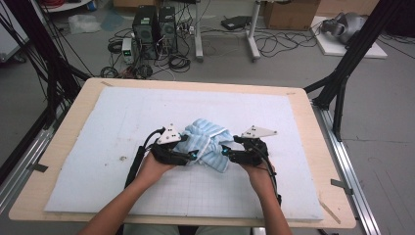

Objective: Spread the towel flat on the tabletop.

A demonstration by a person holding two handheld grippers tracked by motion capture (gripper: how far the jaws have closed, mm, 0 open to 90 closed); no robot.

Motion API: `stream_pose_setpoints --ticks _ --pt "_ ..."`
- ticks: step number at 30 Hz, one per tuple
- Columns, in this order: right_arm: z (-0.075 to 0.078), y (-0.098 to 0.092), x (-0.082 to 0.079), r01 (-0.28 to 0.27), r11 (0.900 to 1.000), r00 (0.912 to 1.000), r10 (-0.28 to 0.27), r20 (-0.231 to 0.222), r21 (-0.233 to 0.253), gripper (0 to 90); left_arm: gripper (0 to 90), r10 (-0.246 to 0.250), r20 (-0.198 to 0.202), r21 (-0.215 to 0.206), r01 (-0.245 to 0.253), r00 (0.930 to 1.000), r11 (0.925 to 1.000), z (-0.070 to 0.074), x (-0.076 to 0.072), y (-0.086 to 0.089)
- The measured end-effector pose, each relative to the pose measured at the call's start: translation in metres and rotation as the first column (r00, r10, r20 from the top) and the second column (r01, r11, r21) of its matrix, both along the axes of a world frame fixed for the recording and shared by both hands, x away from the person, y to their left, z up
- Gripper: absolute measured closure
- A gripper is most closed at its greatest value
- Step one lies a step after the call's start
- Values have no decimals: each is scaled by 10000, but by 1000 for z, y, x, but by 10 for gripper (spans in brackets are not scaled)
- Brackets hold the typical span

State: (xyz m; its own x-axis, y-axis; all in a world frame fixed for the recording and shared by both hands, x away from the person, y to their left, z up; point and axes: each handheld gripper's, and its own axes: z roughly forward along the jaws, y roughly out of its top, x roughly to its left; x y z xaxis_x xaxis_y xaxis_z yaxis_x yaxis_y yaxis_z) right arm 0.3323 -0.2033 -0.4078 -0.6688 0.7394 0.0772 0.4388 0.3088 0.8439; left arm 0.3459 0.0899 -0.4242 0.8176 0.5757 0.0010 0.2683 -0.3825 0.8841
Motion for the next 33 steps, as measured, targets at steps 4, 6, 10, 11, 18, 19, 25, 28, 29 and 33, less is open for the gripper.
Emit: stream_pose_setpoints --ticks 4,6,10,11,18,19,25,28,29,33 --pt "-1 1 0 -171 9998 9998 171 -70 -27 387 726 -181 -439 -585 155 9989 9982 -1 6 9" --pt "-3 4 1 -410 9991 9990 409 -196 -54 389 795 -323 -480 -1231 262 9983 9920 3 7 17" --pt "-14 20 5 -976 9941 9933 944 -660 -467 392 809 -258 -520 -1767 162 9983 9841 7 8 28" --pt "-14 20 5 -976 9941 9933 944 -660 -467 392 813 -258 -520 -1767 162 9983 9841 7 8 28" --pt "-28 34 10 -1940 9763 9752 1812 -1273 -961 800 822 462 -594 -2439 -594 9972 9680 13 16 56" --pt "-28 34 10 -2152 9735 9693 2032 -1387 -775 819 823 594 -625 -2457 -730 9963 9666 13 16 61" --pt "-28 33 2 -3044 9525 9374 2980 -1803 -87 831 826 1182 -703 -2445 -1320 9905 9606 15 22 85" --pt "-25 36 -3 -3579 9337 9174 3521 -1856 24 832 826 1282 -750 -2445 -1429 9889 9591 14 24 90" --pt "-24 38 -6 -3749 9270 9097 3674 -1935 -26 833 826 1387 -778 -2414 -1537 9873 9582 14 25 92" --pt "-22 41 -14 -4248 9053 8867 4161 -2018 -2 836 827 1498 -930 -2408 -1682 9843 9559 13 26 95"
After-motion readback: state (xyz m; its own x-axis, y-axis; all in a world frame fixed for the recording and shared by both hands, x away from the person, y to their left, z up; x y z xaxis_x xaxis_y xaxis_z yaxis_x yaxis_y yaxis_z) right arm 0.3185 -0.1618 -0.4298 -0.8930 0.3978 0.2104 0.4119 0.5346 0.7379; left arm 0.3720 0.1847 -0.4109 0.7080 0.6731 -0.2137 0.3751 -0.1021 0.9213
